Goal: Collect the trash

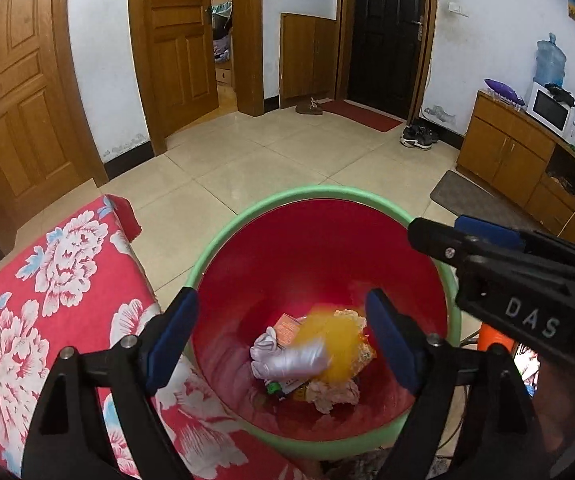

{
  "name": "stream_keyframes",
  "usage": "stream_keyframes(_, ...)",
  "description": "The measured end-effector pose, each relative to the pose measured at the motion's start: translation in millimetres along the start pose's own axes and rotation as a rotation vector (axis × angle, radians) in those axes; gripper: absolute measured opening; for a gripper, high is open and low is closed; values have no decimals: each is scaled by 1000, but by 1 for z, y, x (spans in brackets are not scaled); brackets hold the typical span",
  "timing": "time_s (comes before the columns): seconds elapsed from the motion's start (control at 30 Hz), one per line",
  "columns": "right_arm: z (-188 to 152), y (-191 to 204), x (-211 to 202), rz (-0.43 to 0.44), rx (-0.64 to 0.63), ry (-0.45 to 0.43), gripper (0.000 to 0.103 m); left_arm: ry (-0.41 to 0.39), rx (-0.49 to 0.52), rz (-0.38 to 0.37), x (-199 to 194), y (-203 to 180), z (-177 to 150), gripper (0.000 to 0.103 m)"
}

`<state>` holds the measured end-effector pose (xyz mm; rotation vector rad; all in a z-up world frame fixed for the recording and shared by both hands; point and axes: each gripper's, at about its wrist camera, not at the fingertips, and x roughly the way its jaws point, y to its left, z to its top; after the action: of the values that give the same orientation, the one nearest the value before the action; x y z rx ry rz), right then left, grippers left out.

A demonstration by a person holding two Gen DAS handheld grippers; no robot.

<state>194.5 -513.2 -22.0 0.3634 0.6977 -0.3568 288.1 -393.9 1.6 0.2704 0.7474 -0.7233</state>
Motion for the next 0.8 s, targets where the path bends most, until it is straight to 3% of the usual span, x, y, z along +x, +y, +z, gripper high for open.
stream_keyframes(0.2,-4,4,-12,-3,-20,-4,53,17,-25,-27,-6,2,-2,92)
stream_keyframes(0.47,-18,19,-36,29,-5,3,61,4,-101,22,-49,18,-26,92)
stream_keyframes(0.67,-43,56,-59,71,-58,19,61,59,-117,141,-91,45,-74,92)
stream_keyframes(0.8,-62,88,-73,99,-122,45,61,77,-189,217,-121,78,-113,92)
